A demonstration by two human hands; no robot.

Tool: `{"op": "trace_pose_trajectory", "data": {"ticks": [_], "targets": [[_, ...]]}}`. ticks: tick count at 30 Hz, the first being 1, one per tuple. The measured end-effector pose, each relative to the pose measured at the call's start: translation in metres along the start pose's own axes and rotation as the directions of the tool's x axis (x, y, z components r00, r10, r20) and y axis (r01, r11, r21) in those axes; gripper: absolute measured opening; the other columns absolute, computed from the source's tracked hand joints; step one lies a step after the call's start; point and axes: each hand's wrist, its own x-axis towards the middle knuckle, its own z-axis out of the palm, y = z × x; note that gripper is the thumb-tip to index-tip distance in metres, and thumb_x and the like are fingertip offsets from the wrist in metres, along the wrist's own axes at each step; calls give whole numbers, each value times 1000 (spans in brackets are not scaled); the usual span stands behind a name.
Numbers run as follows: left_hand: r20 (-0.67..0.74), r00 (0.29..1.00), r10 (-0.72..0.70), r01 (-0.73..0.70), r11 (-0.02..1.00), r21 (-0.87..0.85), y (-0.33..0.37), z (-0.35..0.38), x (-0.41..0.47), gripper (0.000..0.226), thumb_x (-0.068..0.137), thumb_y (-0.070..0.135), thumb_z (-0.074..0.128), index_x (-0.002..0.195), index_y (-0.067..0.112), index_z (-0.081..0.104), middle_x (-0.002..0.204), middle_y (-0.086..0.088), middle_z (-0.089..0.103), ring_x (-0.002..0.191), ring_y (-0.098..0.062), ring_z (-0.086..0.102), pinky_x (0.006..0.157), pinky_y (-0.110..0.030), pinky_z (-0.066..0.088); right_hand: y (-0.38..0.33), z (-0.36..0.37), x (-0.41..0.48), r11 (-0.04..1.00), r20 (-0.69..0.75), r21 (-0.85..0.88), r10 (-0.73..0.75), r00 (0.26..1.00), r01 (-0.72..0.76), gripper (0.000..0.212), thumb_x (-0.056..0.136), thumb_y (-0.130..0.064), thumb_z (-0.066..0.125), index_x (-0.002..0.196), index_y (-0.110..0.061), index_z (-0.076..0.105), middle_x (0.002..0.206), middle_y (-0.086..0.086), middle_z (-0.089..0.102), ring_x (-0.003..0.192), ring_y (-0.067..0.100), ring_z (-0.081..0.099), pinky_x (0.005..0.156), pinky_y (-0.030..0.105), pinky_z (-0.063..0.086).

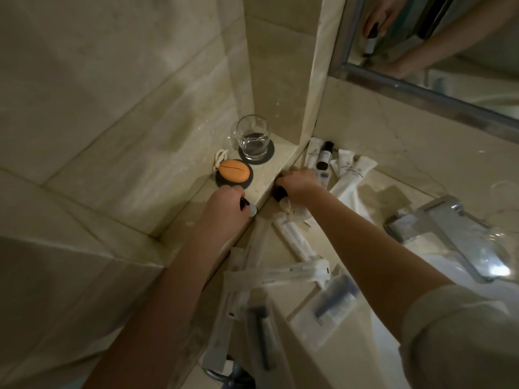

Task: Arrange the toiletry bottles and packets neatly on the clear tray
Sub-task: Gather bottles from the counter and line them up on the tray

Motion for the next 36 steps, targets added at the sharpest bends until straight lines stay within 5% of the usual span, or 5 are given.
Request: {"op": "trace_pose_trajectory", "data": {"ticks": [10, 17, 22, 31, 36], "targets": [[-5, 999, -42, 41, 994, -106, 17, -19, -19, 18, 85, 16, 61, 99, 5, 57, 95, -12, 61, 83, -22, 54, 65, -30, 40, 7, 3, -48, 857, -447, 505, 161, 880, 100, 28, 83, -11, 61, 111, -11, 57, 106, 9, 62, 90, 30, 61, 79, 40, 46], [-19, 998, 56, -59, 973, -225, 57, -23, -45, 17, 84, 15, 63, 97, 5, 58, 94, -9, 61, 87, -23, 58, 73, -33, 47, -6, 1, -159, 260, -323, 939, 448, 834, 224, 26, 88, -8, 60, 114, -11, 55, 107, 4, 62, 96, 21, 60, 85, 33, 50], [9, 988, 156, -150, 959, -241, 102, -6, -67, 19, 83, 19, 63, 95, 6, 60, 92, -10, 63, 84, -22, 58, 67, -29, 44, 1, 19, -234, -108, -139, 968, 519, 844, 226, 24, 89, -3, 58, 112, -11, 56, 97, -2, 60, 88, 15, 57, 75, 25, 50], [142, 921, 363, -310, 902, -299, 215, 43, -110, 22, 84, 27, 64, 88, 7, 57, 80, -3, 54, 74, -18, 51, 55, -25, 35, 36, 53, -369, -233, 31, 954, 698, 715, 186, 30, 75, -19, 60, 104, -15, 52, 91, 3, 57, 88, 24, 54, 72, 27, 45], [200, 843, 500, -439, 853, -281, 289, 75, -127, 28, 83, 30, 65, 87, 3, 59, 80, -10, 58, 74, -23, 52, 59, -31, 34, 70, 79, -438, -230, 78, 949, 831, 550, 213, 26, 85, 3, 60, 95, -21, 54, 96, 5, 64, 85, 21, 53, 64, 22, 47]]}}
